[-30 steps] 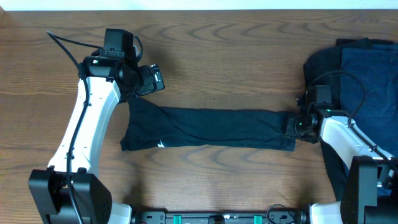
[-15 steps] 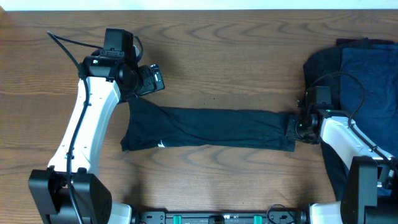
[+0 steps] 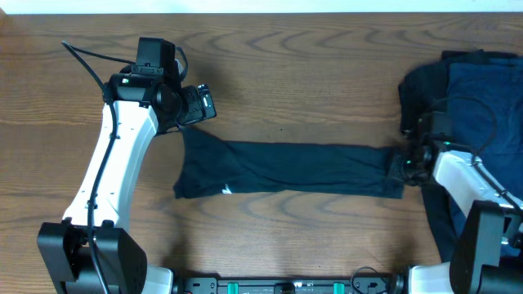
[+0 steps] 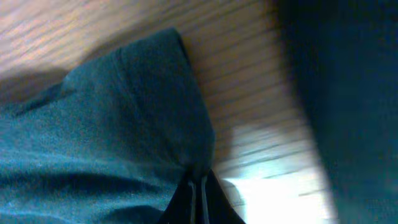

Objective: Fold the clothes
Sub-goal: 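Fold the strip's right end leftward over the middle with the right gripper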

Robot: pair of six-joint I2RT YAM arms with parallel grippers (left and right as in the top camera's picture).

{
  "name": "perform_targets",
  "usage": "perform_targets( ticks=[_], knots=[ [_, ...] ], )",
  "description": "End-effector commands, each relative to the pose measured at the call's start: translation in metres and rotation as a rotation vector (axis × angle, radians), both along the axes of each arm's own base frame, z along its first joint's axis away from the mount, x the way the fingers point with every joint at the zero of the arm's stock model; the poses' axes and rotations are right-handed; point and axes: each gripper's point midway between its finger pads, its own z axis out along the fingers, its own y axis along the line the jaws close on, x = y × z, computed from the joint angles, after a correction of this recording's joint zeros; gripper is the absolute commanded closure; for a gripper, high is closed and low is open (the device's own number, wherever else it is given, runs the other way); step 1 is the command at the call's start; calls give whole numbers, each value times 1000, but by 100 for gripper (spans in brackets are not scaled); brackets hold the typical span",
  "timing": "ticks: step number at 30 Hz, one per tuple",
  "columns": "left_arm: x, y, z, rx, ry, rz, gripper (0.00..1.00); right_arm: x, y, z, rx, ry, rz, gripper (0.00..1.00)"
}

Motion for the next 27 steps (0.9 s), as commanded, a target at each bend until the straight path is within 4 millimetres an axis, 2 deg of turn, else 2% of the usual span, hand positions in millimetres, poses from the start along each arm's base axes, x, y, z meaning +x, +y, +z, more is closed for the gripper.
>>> perform_targets(
  ticks=[1,8,11,16,20,24,27],
  knots=[
    [2,-1,6,-6,-18,-5,2,10,-19,7,-53,-17,8,99],
    [2,-1,6,-6,-18,-5,2,22,-20,36,-49,-8,14,99],
    [2,-1,6,-6,-18,-5,2,30,-9,54,-17,-8,40,99],
    [2,-1,6,-6,-18,-5,2,42,29,82,83,-27,128,99],
    [2,-1,6,-6,-18,-5,2,50,71,98,154,-61,234,99],
    [2,-1,6,-6,-18,-5,2,51,114,105,188,-86,353,99],
    [2,-1,6,-6,-18,-5,2,44,142,105,193,-81,433,99]
  ],
)
